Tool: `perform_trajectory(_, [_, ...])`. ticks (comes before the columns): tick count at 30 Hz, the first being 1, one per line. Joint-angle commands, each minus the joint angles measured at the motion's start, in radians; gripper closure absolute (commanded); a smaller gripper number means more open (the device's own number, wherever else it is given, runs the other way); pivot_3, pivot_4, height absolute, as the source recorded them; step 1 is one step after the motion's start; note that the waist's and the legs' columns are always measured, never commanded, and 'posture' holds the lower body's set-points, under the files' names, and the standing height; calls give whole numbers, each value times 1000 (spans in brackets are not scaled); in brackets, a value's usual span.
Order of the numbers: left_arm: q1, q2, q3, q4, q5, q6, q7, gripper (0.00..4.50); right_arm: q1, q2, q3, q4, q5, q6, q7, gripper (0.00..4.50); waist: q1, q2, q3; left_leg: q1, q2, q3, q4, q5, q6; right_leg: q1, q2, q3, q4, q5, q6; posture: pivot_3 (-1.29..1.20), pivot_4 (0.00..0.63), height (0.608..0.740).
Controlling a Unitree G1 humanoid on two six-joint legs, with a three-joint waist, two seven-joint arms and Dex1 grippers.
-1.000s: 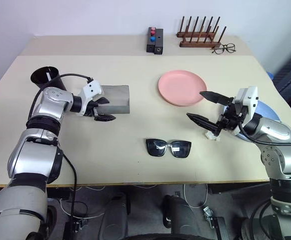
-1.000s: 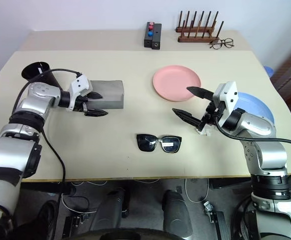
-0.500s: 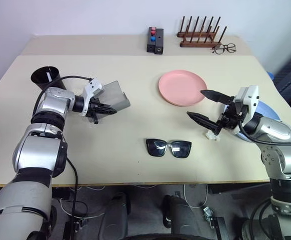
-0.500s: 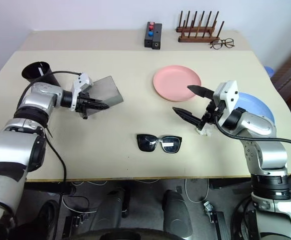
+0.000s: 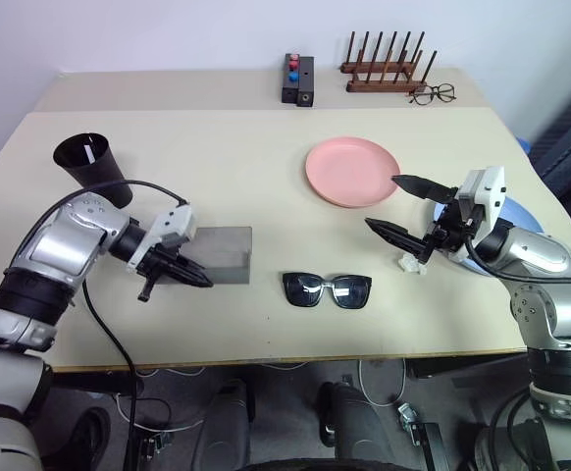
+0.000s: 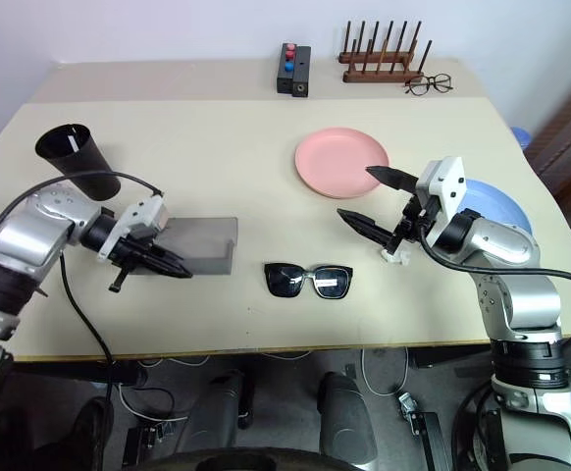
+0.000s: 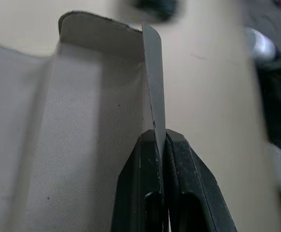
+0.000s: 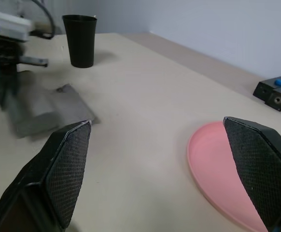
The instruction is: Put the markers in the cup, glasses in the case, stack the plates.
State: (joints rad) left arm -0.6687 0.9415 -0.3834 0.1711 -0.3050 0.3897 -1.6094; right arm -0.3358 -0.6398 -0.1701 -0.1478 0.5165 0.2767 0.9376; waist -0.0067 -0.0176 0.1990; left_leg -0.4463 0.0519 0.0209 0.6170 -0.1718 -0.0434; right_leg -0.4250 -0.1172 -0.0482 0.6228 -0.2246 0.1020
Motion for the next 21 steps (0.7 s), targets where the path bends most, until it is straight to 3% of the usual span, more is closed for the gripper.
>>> perform_trajectory(1, [71, 22, 47, -189, -48, 87, 16, 4482, -12, 1, -16, -12, 9, -18, 0, 0, -1, 0, 0, 0, 0, 0, 0, 0, 0, 0, 0, 0, 0, 0, 0, 0, 150, 740])
perform_trajectory(8, [209, 48, 65, -408, -41, 228, 135, 4482, -3, -2, -22, -25, 12, -13, -6, 0, -4, 0, 0, 0, 0, 0, -1, 0, 0, 0, 0, 0, 0, 0, 0, 0, 150, 740])
perform_trajectory(20, [244, 27, 113, -468, -77, 356, 276, 4482, -2, 3, -15, -31, 10, -11, -18, 0, -2, 0, 0, 0, 0, 0, -1, 0, 0, 0, 0, 0, 0, 0, 0, 0, 150, 740])
perform_trajectory(21, [240, 27, 105, -464, -70, 356, 280, 4180, -4, 5, -13, -31, 9, -11, -20, 0, -2, 0, 0, 0, 0, 0, 0, 0, 0, 0, 0, 0, 0, 0, 0, 0, 150, 740])
